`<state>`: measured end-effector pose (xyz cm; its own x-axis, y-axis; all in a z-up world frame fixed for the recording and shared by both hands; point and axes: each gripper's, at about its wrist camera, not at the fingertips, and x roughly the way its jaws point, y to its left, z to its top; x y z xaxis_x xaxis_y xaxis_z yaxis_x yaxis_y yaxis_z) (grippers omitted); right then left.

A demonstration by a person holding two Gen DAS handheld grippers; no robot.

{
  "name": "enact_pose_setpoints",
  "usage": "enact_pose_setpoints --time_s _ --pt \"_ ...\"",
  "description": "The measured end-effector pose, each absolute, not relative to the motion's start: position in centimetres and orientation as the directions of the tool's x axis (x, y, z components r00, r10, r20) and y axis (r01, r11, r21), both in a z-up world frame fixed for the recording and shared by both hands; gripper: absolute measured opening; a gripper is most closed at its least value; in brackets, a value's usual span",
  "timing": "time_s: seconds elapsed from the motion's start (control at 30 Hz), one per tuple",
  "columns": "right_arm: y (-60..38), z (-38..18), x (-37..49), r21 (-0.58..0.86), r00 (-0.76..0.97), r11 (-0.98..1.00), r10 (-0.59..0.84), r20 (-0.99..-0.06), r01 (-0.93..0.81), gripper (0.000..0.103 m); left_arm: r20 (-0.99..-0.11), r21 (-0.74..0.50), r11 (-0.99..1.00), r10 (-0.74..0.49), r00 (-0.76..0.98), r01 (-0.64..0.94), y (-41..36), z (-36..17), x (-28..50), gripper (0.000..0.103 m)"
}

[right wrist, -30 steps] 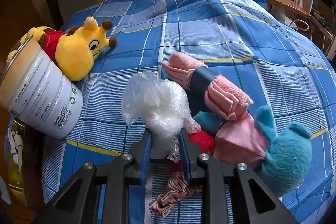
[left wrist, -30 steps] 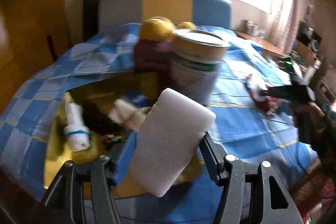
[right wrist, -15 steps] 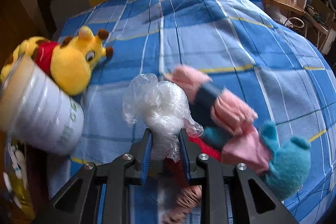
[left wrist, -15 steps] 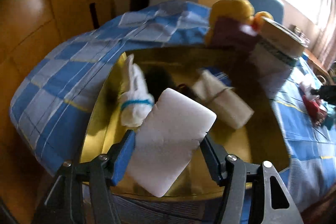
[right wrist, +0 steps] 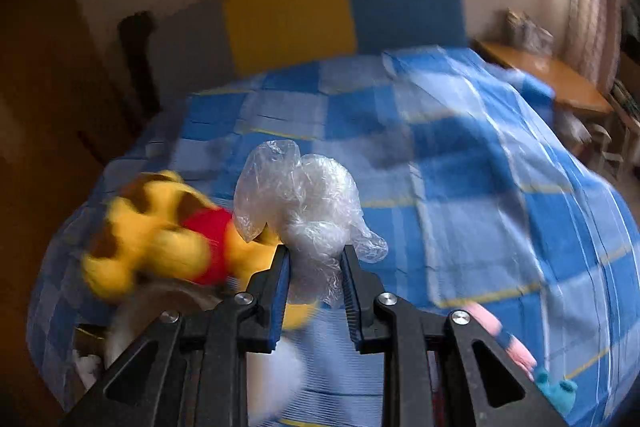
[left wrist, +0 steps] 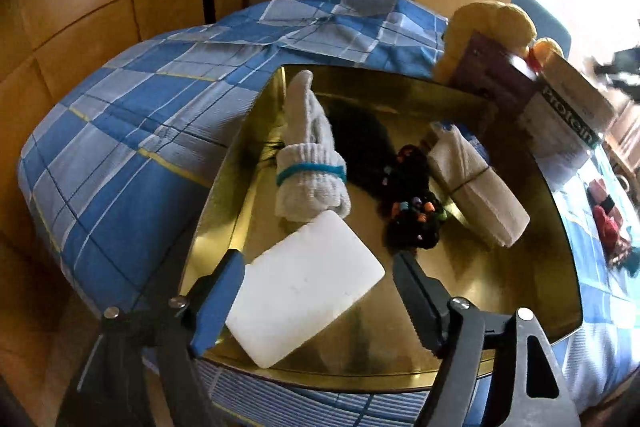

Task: Organize soft objects
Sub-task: 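Carry the sponge into the tray and open the left tool while the right tool carries the bag, then lower the plastic bag into the tray and open the right tool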

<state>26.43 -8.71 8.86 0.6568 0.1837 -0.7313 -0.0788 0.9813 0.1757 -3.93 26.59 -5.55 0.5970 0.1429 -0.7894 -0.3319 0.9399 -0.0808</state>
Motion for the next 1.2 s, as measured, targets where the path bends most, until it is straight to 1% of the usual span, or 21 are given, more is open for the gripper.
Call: enact_pose_setpoints --time_s 0.13,0.23,0.37,0.47,0.53,0.63,0.77,0.9,0.97,1.03,1.1,1.2 --pt "-3.1 10.9 25.8 0.173 0.663 0.961 0.273 -0.698 -0.213 0.024 -0.779 -0.093 0.933 0.148 0.609 -0.347 27.1 -5.0 -4.3 0.079" --pt "1.3 11.4 24.2 0.175 0.638 0.928 0.355 -0.684 -0.329 0.024 -0.774 -0.100 0.930 0.150 0.615 -0.353 27.5 -4.7 -4.5 0.080" --pt "6.3 10.6 21.2 0.168 0.567 0.856 0.457 -0.685 -0.488 0.024 -0.768 -0.105 0.926 0.156 0.622 -0.363 27.9 -4.3 -4.9 0.080" --pt "9.1 9.1 18.3 0.143 0.502 0.799 0.494 -0.710 -0.584 0.024 -0.766 -0.110 0.922 0.160 0.622 -0.372 28.3 -4.2 -5.2 0.080" --pt "10.1 7.8 16.9 0.120 0.473 0.781 0.484 -0.736 -0.613 0.024 -0.766 -0.113 0.919 0.161 0.623 -0.377 28.5 -4.2 -5.4 0.080" --pt "11.0 5.3 15.0 0.070 0.453 0.784 0.426 -0.783 -0.617 0.024 -0.766 -0.124 0.920 0.150 0.625 -0.372 28.4 -4.2 -5.6 0.080" --pt "11.4 1.0 12.7 -0.094 0.485 0.800 0.261 -0.835 -0.592 0.024 -0.761 -0.126 0.924 0.143 0.633 -0.360 27.9 -3.9 -5.6 0.080" --pt "11.5 -2.5 11.2 -0.188 0.498 0.808 0.145 -0.855 -0.558 0.025 -0.755 -0.118 0.928 0.147 0.638 -0.354 27.4 -3.6 -5.7 0.082" --pt "11.3 -3.6 11.0 -0.191 0.490 0.812 0.130 -0.862 -0.552 0.027 -0.750 -0.114 0.929 0.153 0.644 -0.353 27.2 -3.3 -5.8 0.085" --pt "11.1 -4.6 10.8 -0.161 0.463 0.818 0.140 -0.875 -0.552 0.031 -0.745 -0.103 0.930 0.162 0.647 -0.352 26.9 -3.0 -5.9 0.086" --pt "10.8 -4.8 10.5 -0.137 0.456 0.822 0.161 -0.875 -0.553 0.038 -0.742 -0.099 0.931 0.166 0.650 -0.351 26.8 -2.9 -5.9 0.087" --pt "10.5 -4.6 10.1 -0.107 0.458 0.826 0.194 -0.868 -0.553 0.040 -0.737 -0.097 0.933 0.166 0.655 -0.346 26.6 -2.7 -6.0 0.087"
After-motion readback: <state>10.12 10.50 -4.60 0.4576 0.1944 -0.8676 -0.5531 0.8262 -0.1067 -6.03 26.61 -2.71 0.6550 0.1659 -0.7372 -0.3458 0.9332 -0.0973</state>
